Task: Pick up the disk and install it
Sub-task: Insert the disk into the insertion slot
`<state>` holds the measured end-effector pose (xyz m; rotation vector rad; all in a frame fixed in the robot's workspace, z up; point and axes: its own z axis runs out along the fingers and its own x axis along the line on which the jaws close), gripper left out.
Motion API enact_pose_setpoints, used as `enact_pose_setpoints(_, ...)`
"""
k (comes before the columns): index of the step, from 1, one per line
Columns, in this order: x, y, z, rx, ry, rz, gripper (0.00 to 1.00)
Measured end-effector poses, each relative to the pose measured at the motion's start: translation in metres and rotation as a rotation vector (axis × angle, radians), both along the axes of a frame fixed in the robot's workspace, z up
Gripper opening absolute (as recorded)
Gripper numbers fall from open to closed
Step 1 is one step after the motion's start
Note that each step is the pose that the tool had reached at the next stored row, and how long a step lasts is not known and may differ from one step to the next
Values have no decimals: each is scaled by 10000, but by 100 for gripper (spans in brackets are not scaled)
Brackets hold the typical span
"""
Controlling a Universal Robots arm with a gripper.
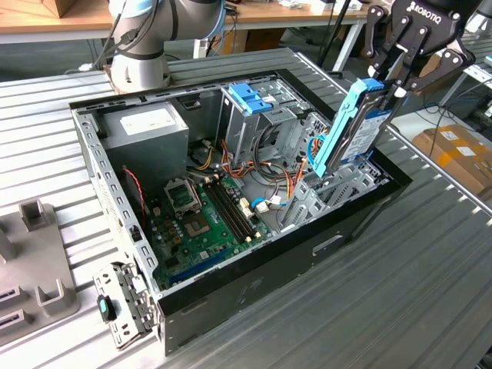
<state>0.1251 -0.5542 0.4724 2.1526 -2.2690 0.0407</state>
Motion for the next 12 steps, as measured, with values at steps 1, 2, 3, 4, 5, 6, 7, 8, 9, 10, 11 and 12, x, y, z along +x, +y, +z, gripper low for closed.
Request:
enact_pose_setpoints(1, -10, 0, -7, 1, -1, 0, 35)
enact_pose_setpoints(2, -17, 0, -9, -1, -1, 1, 35)
enact_pose_setpoints(3, -27, 0, -13, -1, -2, 1, 35)
enact_pose_setpoints(4, -40, 0, -20, 0, -2, 1, 35)
enact_pose_setpoints(5, -57, -1, -29, -1, -3, 1, 35)
enact_pose_setpoints(6, -70, -2, -39, -1, -9, 1, 35)
enact_pose_setpoints(7, -80, -4, -48, 1, -18, 4, 35)
enact_pose_setpoints(8, -88, -6, -52, 4, -24, 7, 35)
enact_pose_setpoints(9, -97, -8, -54, 4, -27, 8, 35)
enact_pose_setpoints(10, -108, -11, -57, 5, -30, 7, 35)
enact_pose_setpoints(11, -115, -15, -61, 6, -33, 7, 35)
enact_pose_setpoints(12, -120, -20, -73, 7, -38, 9, 35)
